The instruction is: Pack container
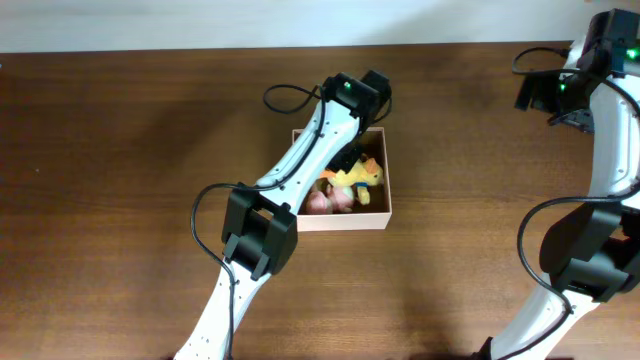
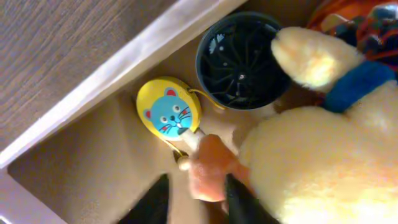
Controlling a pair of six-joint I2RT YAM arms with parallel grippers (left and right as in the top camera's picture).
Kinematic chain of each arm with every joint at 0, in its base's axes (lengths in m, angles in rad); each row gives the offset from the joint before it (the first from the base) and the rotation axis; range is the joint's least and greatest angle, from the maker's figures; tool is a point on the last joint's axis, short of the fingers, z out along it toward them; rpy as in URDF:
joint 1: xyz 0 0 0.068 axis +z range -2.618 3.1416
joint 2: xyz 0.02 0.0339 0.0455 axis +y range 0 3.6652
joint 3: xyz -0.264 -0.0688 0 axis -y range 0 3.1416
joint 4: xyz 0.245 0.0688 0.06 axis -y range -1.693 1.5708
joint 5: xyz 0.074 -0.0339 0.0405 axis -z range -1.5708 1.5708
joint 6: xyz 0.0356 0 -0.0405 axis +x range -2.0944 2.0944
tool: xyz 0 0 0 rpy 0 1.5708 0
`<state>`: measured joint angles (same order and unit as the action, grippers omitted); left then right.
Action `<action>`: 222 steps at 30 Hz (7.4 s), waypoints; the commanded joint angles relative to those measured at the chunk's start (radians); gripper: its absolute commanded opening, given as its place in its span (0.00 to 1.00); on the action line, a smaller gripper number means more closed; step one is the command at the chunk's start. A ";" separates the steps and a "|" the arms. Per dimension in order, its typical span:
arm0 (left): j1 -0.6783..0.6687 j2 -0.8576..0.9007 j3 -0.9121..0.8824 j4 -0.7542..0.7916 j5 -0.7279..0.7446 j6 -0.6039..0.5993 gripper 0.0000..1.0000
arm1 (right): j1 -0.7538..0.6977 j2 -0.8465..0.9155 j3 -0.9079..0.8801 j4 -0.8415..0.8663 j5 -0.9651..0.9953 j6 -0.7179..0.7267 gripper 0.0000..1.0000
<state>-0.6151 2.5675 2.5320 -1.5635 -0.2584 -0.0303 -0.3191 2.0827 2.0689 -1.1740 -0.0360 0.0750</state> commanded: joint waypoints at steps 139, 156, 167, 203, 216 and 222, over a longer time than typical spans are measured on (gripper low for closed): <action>0.510 -0.707 0.313 0.103 -0.011 -0.115 0.99 | 0.004 0.007 -0.006 0.003 -0.006 0.001 0.99; 0.636 -1.342 -0.941 0.900 0.050 -0.114 0.99 | 0.004 0.007 -0.006 0.003 -0.006 0.001 0.99; 0.644 -1.738 -1.660 1.345 0.072 -0.111 0.99 | 0.004 0.007 -0.006 0.003 -0.006 0.001 0.99; 0.645 -2.499 -2.509 1.683 0.097 -0.111 0.99 | 0.004 0.007 -0.006 0.003 -0.006 0.002 0.99; 0.706 -2.563 -2.524 1.492 0.113 -0.068 0.99 | 0.004 0.007 -0.006 0.003 -0.006 0.002 0.99; 0.706 -2.563 -2.524 1.492 0.114 -0.043 0.99 | 0.004 0.007 -0.006 0.003 -0.006 0.002 0.99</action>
<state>0.0864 0.0128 0.0113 -0.0662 -0.1478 -0.1036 -0.3191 2.0827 2.0686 -1.1736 -0.0360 0.0753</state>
